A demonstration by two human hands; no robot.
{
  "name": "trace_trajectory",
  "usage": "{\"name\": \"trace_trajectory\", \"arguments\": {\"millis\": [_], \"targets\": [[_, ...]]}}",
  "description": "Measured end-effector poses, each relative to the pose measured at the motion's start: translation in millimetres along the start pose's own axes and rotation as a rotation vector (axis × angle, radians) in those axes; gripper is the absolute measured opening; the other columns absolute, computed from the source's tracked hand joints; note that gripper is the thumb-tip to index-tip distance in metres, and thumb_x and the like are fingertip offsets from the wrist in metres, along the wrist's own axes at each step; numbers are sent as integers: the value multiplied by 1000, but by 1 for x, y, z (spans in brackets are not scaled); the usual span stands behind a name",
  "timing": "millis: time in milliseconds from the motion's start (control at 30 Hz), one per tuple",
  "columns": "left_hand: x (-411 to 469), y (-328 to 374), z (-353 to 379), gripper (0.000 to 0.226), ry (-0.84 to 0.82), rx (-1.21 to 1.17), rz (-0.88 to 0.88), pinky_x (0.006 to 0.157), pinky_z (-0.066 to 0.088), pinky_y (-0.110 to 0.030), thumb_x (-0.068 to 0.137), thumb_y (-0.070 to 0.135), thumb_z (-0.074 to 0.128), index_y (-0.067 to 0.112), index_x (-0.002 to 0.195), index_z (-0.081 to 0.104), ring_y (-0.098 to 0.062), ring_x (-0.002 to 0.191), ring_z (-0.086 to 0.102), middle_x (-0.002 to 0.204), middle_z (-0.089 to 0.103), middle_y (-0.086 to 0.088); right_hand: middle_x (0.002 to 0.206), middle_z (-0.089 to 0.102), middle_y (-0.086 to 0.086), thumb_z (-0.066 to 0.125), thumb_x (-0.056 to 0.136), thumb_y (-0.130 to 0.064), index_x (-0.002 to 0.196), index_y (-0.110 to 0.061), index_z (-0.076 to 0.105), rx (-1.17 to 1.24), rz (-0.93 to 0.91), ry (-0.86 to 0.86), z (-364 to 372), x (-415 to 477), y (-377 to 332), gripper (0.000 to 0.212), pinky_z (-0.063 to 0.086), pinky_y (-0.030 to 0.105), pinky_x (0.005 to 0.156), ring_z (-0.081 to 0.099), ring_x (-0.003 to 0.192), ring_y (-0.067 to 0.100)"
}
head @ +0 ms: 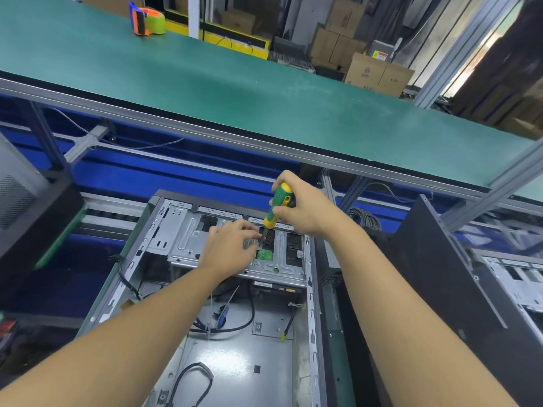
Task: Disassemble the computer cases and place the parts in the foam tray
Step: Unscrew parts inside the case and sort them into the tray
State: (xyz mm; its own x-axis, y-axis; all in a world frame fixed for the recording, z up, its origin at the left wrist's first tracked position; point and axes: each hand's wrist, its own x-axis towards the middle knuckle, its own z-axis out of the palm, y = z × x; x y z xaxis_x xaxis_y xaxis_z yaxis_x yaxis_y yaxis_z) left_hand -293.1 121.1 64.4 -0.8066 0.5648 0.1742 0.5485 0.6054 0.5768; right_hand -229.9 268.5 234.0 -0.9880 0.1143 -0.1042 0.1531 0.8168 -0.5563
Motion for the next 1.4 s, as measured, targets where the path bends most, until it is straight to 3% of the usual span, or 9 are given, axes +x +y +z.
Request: {"name": "trace_trajectory", "arguments": {"millis": [100, 233, 367, 533, 733, 833, 1000, 1167, 1400], "targets": [[0, 1, 0, 21, 6, 27, -13, 92, 25, -33, 93, 46, 63, 37, 108, 74, -5, 116, 49, 120, 58, 23, 92, 60, -2, 66, 89, -19, 104, -26, 54, 59, 32, -91, -7, 1, -7, 20, 53, 41, 70, 56, 76, 21], [0, 2, 1, 24, 5, 45, -27, 90, 24, -31, 94, 47, 62, 34, 110, 74, -5, 116, 49, 121, 57, 22, 91, 56, 5, 36, 96, -69, 93, -21, 47, -231, 104, 45, 3, 5, -21, 50, 50, 41, 73, 57, 85, 28], [-1, 2, 0, 23, 6, 34, -29, 89, 23, -31, 93, 47, 63, 34, 108, 75, -5, 114, 50, 120, 57, 22, 85, 50, 6, 33, 107, -41, 99, -11, 44, -439, 82, 55, 3, 14, -24, 33, 38, 37, 60, 53, 81, 34], [0, 1, 2, 17, 9, 24, -34, 87, 21, -30, 93, 42, 62, 37, 103, 75, -3, 114, 49, 117, 57, 24, 119, 41, 5, 42, 101, -17, 122, -18, 51, -332, 53, -168, -10, 13, -26, 23, 48, 42, 81, 55, 82, 22], [0, 0, 2, 17, 20, 34, -25, 84, 23, -31, 93, 40, 61, 38, 102, 75, -4, 110, 53, 119, 58, 23, 107, 54, 0, 33, 103, -55, 118, -24, 53, -438, 67, 56, 9, 12, -28, 40, 43, 40, 75, 55, 93, 26], [0, 0, 1, 16, 23, 30, -21, 85, 24, -31, 94, 39, 61, 38, 102, 75, -4, 109, 53, 118, 58, 23, 100, 62, 5, 41, 106, -40, 117, -15, 50, -456, 40, 182, 14, 12, -26, 29, 46, 39, 66, 57, 81, 29], [-1, -1, 3, 16, 22, 29, -28, 89, 24, -31, 94, 37, 62, 37, 102, 75, -3, 111, 52, 119, 58, 23, 103, 62, 2, 56, 89, -17, 109, -20, 49, -119, 121, -72, -1, 12, -27, 21, 53, 43, 81, 60, 90, 26], [-1, -1, 3, 18, 25, 35, -19, 92, 26, -31, 94, 38, 60, 37, 105, 75, -3, 111, 52, 119, 58, 23, 110, 49, 5, 32, 98, -66, 127, -17, 43, -472, 209, 90, 5, 9, -26, 58, 40, 42, 72, 51, 94, 33], [-2, -1, 4, 18, 37, 43, -18, 89, 22, -29, 93, 36, 59, 37, 102, 75, -1, 108, 52, 117, 57, 24, 104, 52, 2, 48, 97, -19, 111, -16, 50, -248, 125, 5, 1, 13, -26, 15, 48, 41, 79, 52, 99, 30]]}}
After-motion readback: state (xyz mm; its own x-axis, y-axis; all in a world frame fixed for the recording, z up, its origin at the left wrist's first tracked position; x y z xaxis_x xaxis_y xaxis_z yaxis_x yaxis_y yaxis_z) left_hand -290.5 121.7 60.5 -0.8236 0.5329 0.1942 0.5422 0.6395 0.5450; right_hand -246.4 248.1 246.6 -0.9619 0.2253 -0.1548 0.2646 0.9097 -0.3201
